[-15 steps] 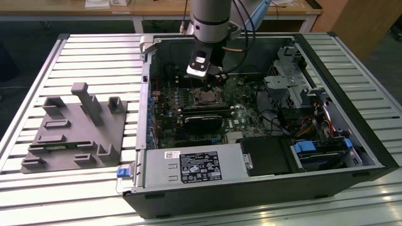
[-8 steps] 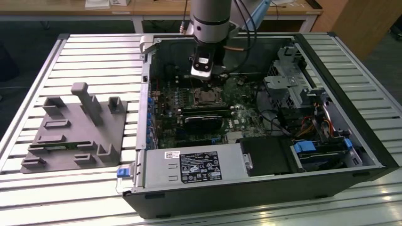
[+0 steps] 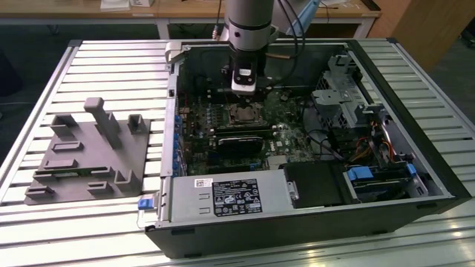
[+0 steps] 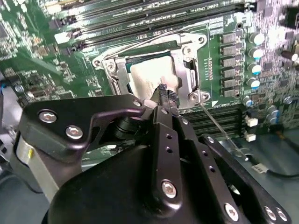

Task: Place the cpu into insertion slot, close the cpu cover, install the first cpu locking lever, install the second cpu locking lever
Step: 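Close the cpu cover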

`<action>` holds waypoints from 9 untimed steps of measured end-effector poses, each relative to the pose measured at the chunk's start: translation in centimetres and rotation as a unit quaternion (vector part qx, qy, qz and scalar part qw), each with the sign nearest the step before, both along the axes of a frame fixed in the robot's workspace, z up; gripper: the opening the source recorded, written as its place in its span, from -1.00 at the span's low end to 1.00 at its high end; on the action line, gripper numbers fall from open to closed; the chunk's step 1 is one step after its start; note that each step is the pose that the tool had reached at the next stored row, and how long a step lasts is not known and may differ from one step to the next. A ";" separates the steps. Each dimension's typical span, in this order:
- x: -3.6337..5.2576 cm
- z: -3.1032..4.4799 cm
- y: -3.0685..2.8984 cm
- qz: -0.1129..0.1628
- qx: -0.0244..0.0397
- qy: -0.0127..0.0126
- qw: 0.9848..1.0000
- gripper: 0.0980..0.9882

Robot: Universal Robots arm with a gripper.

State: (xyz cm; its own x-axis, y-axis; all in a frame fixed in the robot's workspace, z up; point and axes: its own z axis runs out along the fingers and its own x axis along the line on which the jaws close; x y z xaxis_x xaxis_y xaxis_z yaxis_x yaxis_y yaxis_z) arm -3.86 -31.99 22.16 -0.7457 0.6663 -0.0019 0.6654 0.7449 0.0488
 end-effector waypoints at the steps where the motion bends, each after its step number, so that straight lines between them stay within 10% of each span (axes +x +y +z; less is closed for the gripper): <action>1: 0.00 0.00 0.00 0.007 0.000 0.000 1.000 -0.98; 9: -0.02 0.00 0.00 0.068 0.000 0.000 0.998 -0.98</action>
State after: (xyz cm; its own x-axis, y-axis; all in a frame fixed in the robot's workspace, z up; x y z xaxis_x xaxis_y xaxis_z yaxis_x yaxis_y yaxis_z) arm -3.88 -31.99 22.15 -0.8287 0.5597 -0.0019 0.5590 0.8277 0.0488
